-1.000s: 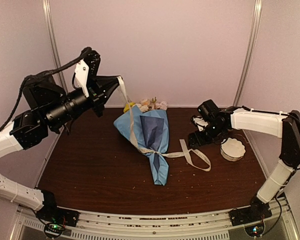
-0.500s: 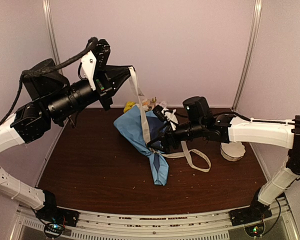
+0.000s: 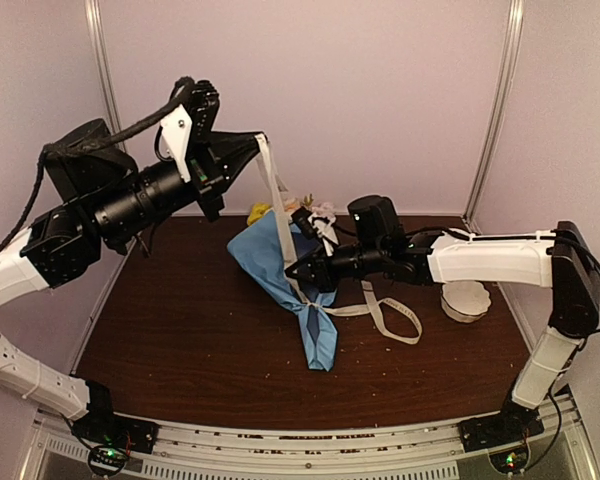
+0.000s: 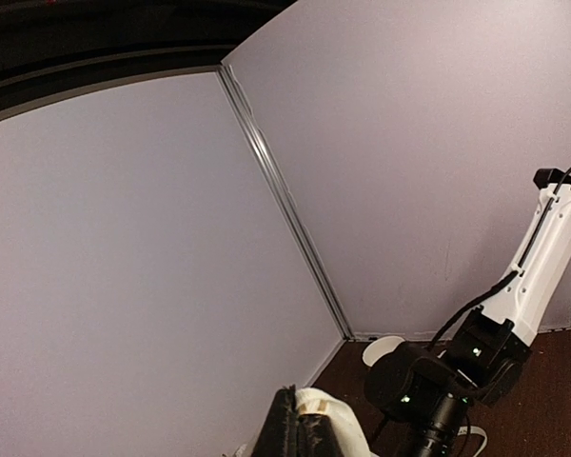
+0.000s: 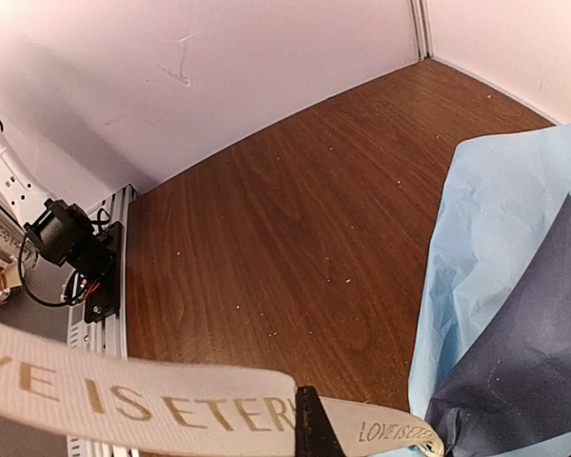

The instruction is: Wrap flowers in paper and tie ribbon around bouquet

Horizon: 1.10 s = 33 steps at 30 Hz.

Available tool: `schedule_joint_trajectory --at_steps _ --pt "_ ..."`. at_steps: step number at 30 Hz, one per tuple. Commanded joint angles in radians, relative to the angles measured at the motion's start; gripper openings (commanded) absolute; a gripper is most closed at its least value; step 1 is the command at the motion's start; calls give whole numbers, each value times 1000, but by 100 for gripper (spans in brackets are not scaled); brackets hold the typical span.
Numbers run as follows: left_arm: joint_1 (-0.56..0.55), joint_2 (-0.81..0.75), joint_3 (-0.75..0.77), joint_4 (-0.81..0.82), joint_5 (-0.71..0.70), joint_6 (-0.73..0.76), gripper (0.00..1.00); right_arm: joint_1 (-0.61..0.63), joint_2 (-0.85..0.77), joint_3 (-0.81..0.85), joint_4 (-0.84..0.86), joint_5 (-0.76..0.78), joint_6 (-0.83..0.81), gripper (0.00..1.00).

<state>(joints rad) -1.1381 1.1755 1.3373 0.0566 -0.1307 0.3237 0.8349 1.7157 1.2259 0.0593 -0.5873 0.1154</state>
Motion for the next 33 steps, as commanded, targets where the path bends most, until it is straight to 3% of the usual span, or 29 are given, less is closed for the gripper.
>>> schedule_joint_trajectory --at_steps 1,3,6,8,9,12,13,16,21,25,27,29,30,31,33 --pt "-5 -102 -68 67 -22 -22 0 -39 -10 0 54 14 30 0" --pt "-5 -159 -141 46 12 -32 0 -59 -12 4 40 26 19 0" --pt "-43 -172 -207 -117 210 -17 2 -73 1 50 -31 47 -29 0" --pt "-112 -139 -253 -224 274 20 22 -77 8 79 -57 54 -59 0" --pt "-132 -124 -278 -265 242 12 36 -78 12 88 -64 56 -71 0" --pt "-138 -108 -347 -417 239 15 64 -80 17 106 -82 61 -100 0" --pt "-138 -111 -387 -426 232 17 71 -80 18 109 -81 62 -106 0" --pt "-138 -110 -477 -429 148 22 81 -80 23 121 -80 51 -117 0" --pt "-138 -42 -495 -456 5 48 84 -79 17 133 -86 40 -133 0" --pt "-134 -41 -528 -324 -44 63 82 -78 11 132 -100 30 -148 0" --pt "-90 -63 -567 -177 -66 48 69 -78 11 130 -105 21 -153 0" --pt "34 -84 -589 -47 20 9 47 -77 11 127 -106 5 -155 0" --pt "95 -95 -597 15 71 -15 43 -78 11 127 -107 -1 -156 0" --pt "144 -101 -604 75 136 -29 43 -79 11 126 -108 -4 -157 0" --pt "188 -95 -602 165 213 -5 61 -77 12 126 -113 -5 -157 0"
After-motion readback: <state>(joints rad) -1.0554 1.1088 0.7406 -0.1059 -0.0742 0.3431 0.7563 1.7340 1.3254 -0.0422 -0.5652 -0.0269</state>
